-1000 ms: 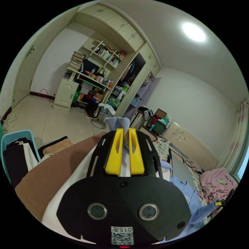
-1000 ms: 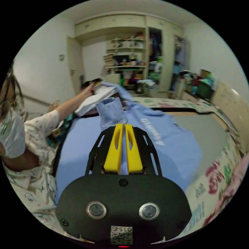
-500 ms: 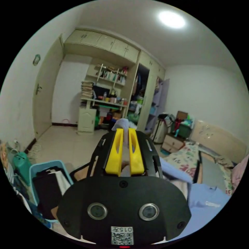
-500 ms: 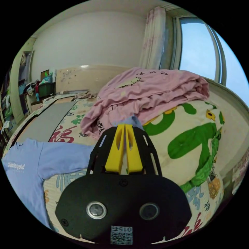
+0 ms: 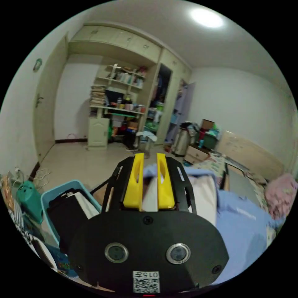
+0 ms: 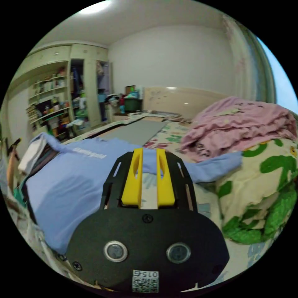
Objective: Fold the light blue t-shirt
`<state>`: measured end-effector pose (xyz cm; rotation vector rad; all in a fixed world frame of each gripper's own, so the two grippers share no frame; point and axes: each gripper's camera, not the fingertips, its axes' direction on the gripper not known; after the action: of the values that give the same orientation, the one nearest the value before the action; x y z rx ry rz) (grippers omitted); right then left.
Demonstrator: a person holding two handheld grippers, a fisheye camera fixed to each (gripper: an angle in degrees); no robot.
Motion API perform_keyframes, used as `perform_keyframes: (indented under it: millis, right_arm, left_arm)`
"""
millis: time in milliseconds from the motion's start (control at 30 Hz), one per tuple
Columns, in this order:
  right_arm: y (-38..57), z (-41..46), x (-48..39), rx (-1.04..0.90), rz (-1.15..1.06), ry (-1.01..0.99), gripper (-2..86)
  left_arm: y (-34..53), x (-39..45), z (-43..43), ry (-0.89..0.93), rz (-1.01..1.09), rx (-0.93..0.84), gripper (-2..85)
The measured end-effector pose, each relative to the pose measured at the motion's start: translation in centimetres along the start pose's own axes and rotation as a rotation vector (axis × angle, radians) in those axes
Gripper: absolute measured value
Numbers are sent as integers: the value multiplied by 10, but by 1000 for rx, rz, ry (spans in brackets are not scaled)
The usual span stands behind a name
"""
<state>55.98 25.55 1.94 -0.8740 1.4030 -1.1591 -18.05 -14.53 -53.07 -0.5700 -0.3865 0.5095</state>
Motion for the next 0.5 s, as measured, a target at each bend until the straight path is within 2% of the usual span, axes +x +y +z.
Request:
perform_keyframes:
  millis: [100,167,300,433,500]
  right_arm:
    - [37,-8,-43,-35,-117,-243,91]
    - [59,-12,-70,-51,-233,-361,95]
    - [88,-26,-94,-81,-365,-419,99]
    - [129,-34,-79,-69,-374,-381,89]
    - [141,-32,-65,-94,-334,-369,81]
  left_arm:
    - [64,29,-54,221,162,-33,73]
    - [108,41,-82,285,204,-41,75]
    - [178,46,-112,325,155,-129,80]
    - [186,57,-125,410,96,-58,64]
    - [167,87,-126,519,111,-47,33]
